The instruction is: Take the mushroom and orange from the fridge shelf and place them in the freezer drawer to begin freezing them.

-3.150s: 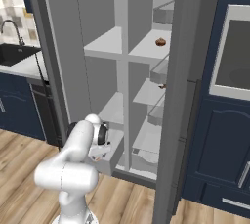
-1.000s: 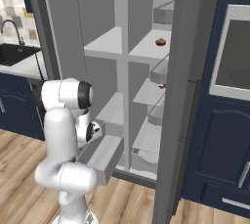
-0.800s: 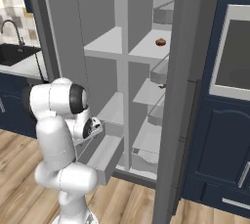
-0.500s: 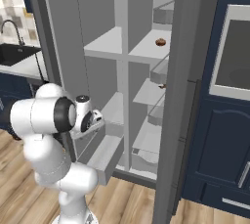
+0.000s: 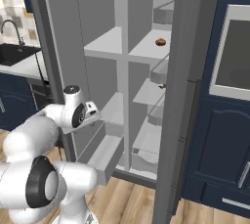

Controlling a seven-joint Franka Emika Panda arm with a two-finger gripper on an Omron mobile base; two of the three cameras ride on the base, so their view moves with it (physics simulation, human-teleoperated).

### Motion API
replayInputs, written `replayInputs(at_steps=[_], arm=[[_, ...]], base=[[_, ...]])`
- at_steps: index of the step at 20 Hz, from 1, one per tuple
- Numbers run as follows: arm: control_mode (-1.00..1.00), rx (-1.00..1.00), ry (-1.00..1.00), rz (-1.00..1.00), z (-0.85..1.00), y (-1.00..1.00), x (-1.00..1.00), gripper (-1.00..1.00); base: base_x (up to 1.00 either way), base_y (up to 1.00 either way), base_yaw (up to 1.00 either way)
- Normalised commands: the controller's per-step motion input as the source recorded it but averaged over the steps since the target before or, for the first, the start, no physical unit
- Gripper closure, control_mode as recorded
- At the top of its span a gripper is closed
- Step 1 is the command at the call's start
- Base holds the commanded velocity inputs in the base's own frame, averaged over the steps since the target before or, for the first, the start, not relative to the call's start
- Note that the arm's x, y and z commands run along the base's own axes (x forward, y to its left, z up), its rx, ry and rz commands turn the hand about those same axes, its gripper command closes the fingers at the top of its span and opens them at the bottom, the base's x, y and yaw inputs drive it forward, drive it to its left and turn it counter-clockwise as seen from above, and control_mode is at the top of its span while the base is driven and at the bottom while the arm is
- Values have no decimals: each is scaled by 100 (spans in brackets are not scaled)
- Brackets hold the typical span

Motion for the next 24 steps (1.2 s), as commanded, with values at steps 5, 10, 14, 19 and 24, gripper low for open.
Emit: replayInputs(at_steps=[5,10,14,19,24], arm=[[-100,0,-10,-9,85,-11,-89,-100],[-100,0,-8,-10,71,-16,-96,-100],[-100,0,-6,-12,57,-19,-100,-100],[-100,4,-1,-10,39,-19,-90,-100],[-100,1,4,-1,-9,-1,-46,-100]], base=[[0,0,0],[0,0,0],[0,0,0],[0,0,0],[0,0,0]])
